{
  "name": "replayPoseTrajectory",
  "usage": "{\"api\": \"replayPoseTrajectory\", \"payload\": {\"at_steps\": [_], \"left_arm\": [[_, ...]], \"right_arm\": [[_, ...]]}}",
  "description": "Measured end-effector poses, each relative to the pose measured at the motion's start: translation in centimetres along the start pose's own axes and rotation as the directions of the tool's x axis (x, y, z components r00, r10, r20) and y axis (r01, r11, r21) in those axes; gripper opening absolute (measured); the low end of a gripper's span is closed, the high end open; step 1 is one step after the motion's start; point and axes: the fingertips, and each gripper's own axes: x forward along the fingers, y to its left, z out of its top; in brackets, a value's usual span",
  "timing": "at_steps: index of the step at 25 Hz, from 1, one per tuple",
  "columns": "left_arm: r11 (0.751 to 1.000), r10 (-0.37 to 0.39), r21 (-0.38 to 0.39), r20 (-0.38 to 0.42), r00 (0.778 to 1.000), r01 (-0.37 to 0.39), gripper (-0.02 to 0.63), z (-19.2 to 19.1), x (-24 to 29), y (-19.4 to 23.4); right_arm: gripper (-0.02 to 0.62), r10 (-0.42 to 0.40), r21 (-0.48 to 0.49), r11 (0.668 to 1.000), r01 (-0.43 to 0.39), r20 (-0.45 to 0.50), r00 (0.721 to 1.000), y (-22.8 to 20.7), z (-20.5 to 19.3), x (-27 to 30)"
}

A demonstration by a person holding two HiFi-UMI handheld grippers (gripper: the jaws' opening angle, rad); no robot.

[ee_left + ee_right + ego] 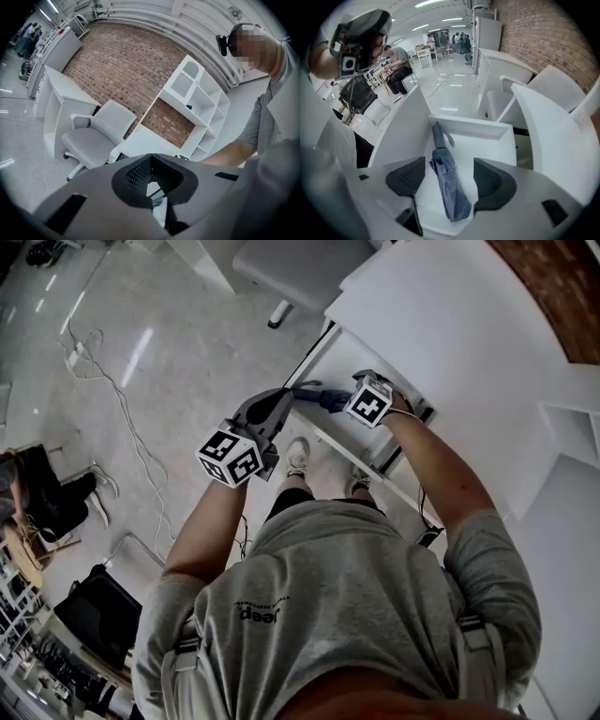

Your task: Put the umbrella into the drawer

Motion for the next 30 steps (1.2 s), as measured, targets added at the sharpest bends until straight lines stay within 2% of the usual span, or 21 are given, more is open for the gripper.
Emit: {"api": "replayPoseTrajectory", "payload": {"at_steps": [4, 9, 13, 17, 24, 30], "left_arm": [[0.999, -0.046, 0.019, -0.003, 0.999, 0.046, 0.018, 2.2, 0.4, -1.4], [0.99, -0.123, 0.067, -0.014, 0.992, 0.124, 0.018, 5.1, 0.9, -3.8], [0.976, -0.191, 0.098, -0.022, 0.981, 0.192, 0.018, 7.3, 0.5, -5.8], [0.961, -0.245, 0.126, -0.035, 0.969, 0.248, 0.018, 9.4, -0.1, -7.6], [0.916, -0.34, 0.206, -0.054, 0.939, 0.343, 0.018, 13.3, -0.3, -11.9], [0.871, -0.43, 0.236, -0.058, 0.901, 0.431, 0.018, 16.1, 0.6, -16.0]], "right_arm": [[0.323, -0.019, 0.06, 0.998, 0.014, 0.082, 0.996, -0.2, 1.6, -4.0], [0.269, -0.068, 0.158, 0.987, 0.037, 0.199, 0.978, -0.8, 2.5, -8.9], [0.237, -0.122, 0.222, 0.973, 0.058, 0.283, 0.951, -0.5, 3.2, -13.7], [0.202, -0.186, 0.263, 0.961, 0.091, 0.364, 0.913, 0.2, 4.0, -18.8], [0.124, -0.357, 0.398, 0.904, 0.16, 0.492, 0.794, 1.2, 3.1, -28.6], [0.077, -0.516, 0.523, 0.825, 0.214, 0.543, 0.662, 1.6, 0.5, -36.4]]}}
